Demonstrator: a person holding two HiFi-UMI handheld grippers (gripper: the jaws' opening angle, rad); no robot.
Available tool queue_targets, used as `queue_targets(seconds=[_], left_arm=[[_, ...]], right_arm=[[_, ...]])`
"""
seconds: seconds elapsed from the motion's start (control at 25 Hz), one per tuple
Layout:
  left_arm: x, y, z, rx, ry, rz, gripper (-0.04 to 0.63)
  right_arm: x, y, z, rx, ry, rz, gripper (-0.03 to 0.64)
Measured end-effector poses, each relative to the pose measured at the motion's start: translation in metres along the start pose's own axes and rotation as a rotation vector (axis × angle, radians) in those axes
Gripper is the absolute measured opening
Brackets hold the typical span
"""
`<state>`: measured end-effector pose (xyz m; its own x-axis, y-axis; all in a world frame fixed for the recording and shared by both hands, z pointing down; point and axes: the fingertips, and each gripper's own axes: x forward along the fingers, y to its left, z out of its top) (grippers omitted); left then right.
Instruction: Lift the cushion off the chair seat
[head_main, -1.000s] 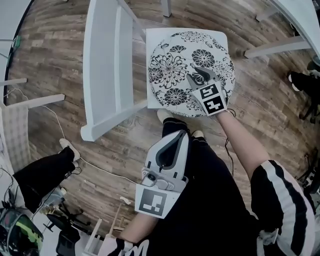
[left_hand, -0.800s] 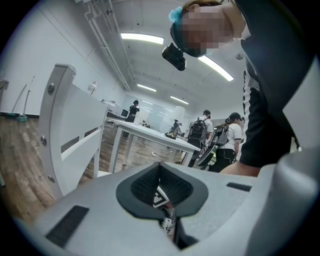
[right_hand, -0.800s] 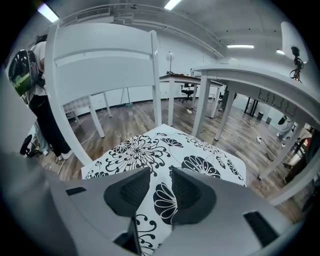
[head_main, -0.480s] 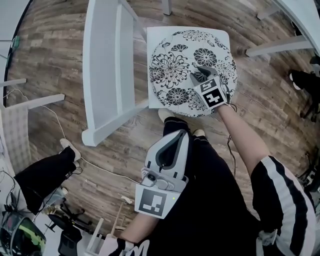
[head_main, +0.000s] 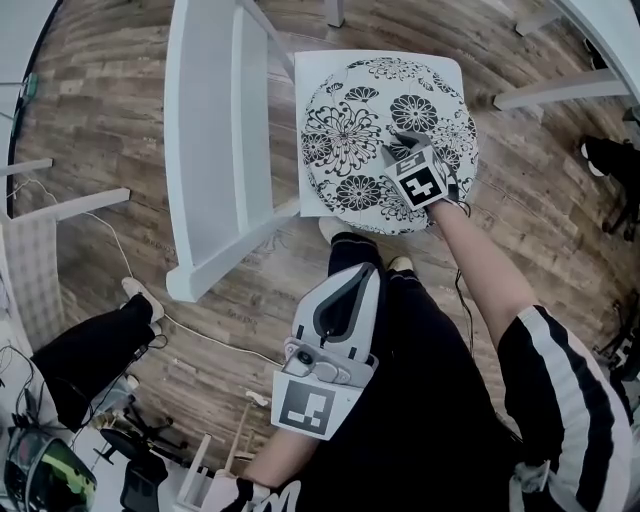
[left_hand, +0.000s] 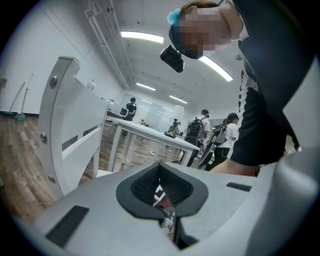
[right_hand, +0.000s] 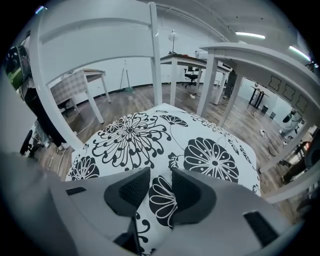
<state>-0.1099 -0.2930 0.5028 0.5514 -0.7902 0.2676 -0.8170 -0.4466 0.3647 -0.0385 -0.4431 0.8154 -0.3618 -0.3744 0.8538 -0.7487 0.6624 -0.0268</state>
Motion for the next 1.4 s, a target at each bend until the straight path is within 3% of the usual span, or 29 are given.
queue_targets(seconds=[0.32,0.76,0.96,1.4], left_arm=[[0.003,0.007,-0.001,-0.006,0.011,-0.002,0.006],[0.009,0.001,-0.006,-0.014,0.019,-0.015,0.006],[0.01,-0.001,-0.006,-0.011,0.027,-0.019,0.005],[0.011,-0.006,-0.004,-0.004,0.027,-0.03,0.005]], right_arm=[[0.011,0.002,-0.01,-0.013,0.047,0.021,0.126],[0.015,0.002,-0.011,-0.03,0.033,0.036,0.123],[0.016,0.01,-0.012,-0.128,0.038,0.011,0.067],[0.008,0.012,-0.017,-0.136,0.048,-0.009,0.034]])
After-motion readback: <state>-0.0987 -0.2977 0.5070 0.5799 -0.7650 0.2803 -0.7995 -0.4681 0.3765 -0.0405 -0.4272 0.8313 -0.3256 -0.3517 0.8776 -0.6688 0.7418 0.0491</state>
